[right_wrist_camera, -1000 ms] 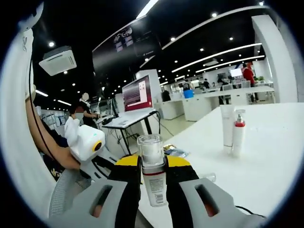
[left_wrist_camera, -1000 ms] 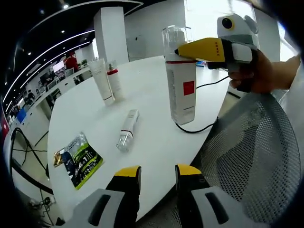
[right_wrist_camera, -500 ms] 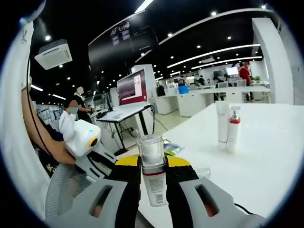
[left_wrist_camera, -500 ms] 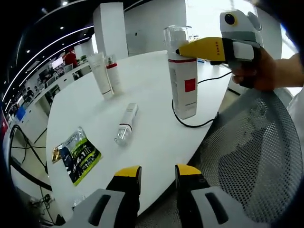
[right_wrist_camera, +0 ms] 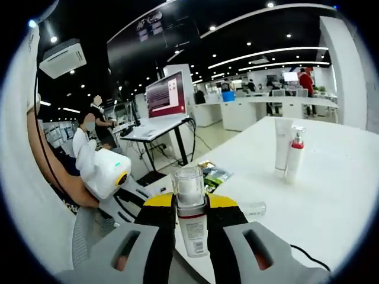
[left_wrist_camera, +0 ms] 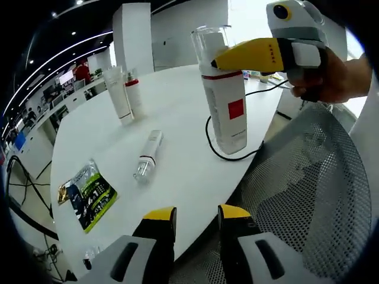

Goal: Arrange the skincare products in the storage area until every visible bottle or jar stands upright without overlapping.

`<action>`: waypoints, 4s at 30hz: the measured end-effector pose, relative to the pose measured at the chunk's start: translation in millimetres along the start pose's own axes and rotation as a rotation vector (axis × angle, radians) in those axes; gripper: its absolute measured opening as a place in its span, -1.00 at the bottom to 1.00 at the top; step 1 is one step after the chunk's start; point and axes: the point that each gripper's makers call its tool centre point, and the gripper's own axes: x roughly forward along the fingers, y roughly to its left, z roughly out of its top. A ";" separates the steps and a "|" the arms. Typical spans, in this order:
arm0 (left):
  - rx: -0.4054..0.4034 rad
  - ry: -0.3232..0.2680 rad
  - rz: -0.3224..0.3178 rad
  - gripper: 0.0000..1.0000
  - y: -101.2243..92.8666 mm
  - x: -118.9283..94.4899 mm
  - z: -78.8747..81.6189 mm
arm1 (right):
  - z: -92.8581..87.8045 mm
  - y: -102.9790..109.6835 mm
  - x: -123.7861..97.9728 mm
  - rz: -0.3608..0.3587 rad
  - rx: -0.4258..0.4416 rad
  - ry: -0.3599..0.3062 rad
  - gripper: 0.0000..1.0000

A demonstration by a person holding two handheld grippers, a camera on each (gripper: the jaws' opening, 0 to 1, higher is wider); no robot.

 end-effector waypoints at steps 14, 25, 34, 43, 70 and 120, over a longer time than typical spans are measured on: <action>-0.042 -0.105 -0.054 -0.43 -8.0 -7.6 18.2 | 24.7 -2.2 -0.8 -0.085 -0.013 0.022 -0.67; -0.061 -0.119 -0.061 -0.43 -6.4 -9.3 21.4 | 41.3 3.2 9.3 -0.087 -0.028 0.019 -0.67; -0.091 -0.145 -0.038 -0.41 -0.2 -10.2 25.8 | 40.0 -12.8 4.0 -0.067 -0.018 -0.010 -0.67; -0.211 -0.196 -0.084 -0.36 4.8 -18.8 40.3 | 45.1 -18.4 -15.4 -0.029 0.013 -0.082 -0.67; -0.327 -0.392 -0.617 0.06 -64.8 -46.3 136.3 | 45.0 11.9 -33.3 0.186 0.166 -0.126 -0.67; -0.486 -0.368 -0.524 -0.51 -57.2 -25.6 139.1 | 11.8 -13.5 -19.6 0.038 0.236 -0.002 -0.55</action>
